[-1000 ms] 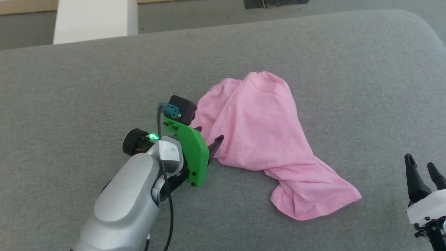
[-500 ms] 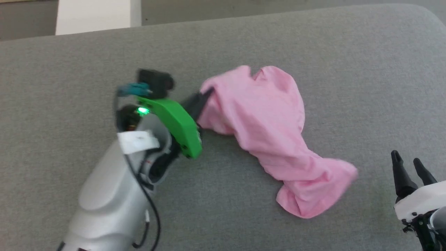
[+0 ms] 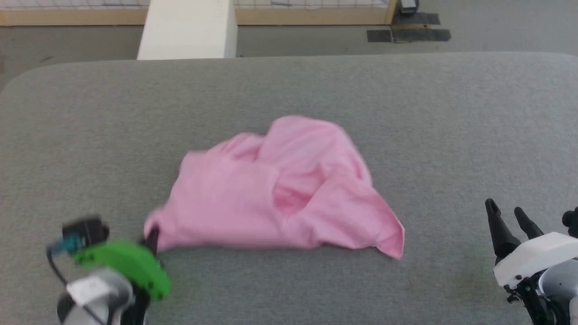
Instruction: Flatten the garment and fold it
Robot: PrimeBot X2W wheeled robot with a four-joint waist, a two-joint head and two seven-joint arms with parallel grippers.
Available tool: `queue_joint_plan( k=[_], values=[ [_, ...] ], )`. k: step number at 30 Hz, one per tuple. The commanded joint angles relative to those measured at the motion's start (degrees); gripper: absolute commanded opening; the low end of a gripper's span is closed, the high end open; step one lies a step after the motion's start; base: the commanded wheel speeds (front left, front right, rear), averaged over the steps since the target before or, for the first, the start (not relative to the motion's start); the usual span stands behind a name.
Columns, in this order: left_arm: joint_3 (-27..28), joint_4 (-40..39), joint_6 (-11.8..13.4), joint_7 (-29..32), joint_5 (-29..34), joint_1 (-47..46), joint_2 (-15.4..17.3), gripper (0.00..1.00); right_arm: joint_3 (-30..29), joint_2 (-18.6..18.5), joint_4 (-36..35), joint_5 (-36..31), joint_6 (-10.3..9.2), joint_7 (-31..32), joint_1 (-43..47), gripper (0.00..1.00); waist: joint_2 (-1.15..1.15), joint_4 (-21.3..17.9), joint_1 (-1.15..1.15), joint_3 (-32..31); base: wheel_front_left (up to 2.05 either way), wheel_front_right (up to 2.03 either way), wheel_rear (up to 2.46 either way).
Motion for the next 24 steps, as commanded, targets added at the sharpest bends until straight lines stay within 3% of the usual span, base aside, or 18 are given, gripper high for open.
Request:
queue_joint_plan(
  k=[1,3,4,5,10,15,20,24],
  values=[
    [0.5,1.2,0.5,0.3,-1.5,2.7,-0.6,0.0,0.0,0.0,0.3,0.0,-0.08,0.2,0.4,1.0,0.0,2.4,0.0,-1.9,0.0,0.0,0.0],
    [0.4,2.3,1.0,1.2,-2.8,5.3,-1.6,0.02,-0.1,0.0,0.3,-0.4,-0.08,0.5,0.9,1.0,0.0,3.4,0.0,-2.2,0.0,0.0,0.0],
    [0.8,2.5,0.6,1.0,-3.8,5.7,-2.2,0.47,-0.1,0.0,0.2,-0.7,-0.08,0.7,1.0,1.0,0.0,3.9,0.0,-2.3,0.0,0.0,0.0],
    [1.7,2.2,0.1,-0.2,-4.9,5.8,-2.9,1.0,0.0,0.0,0.0,-1.0,-0.08,1.0,1.1,1.0,0.0,4.4,0.0,-2.6,0.0,0.0,0.0],
    [5.4,-1.0,-1.6,-8.5,-4.0,4.3,-2.8,1.0,2.5,0.0,-1.0,-1.9,-0.08,2.6,0.1,1.0,0.0,6.0,0.0,-3.5,0.0,0.0,0.0],
    [6.2,-5.3,-2.0,-24.6,8.0,4.0,0.0,1.0,12.4,0.0,-2.2,-4.8,-0.08,6.2,-4.1,1.0,0.0,6.4,0.0,-3.5,0.0,0.0,0.0],
    [6.0,-7.8,-1.4,-27.2,16.1,5.6,-1.4,1.0,27.4,0.0,-0.6,-6.7,-0.08,10.9,-11.1,1.0,0.0,6.9,0.0,-2.1,0.0,0.0,0.0],
    [7.6,-8.9,-1.9,-27.3,17.8,5.9,-4.6,1.0,36.5,0.0,5.8,-6.3,-0.08,14.4,-18.2,1.0,0.0,8.2,0.0,-0.4,0.0,0.0,0.0]
  ],
)
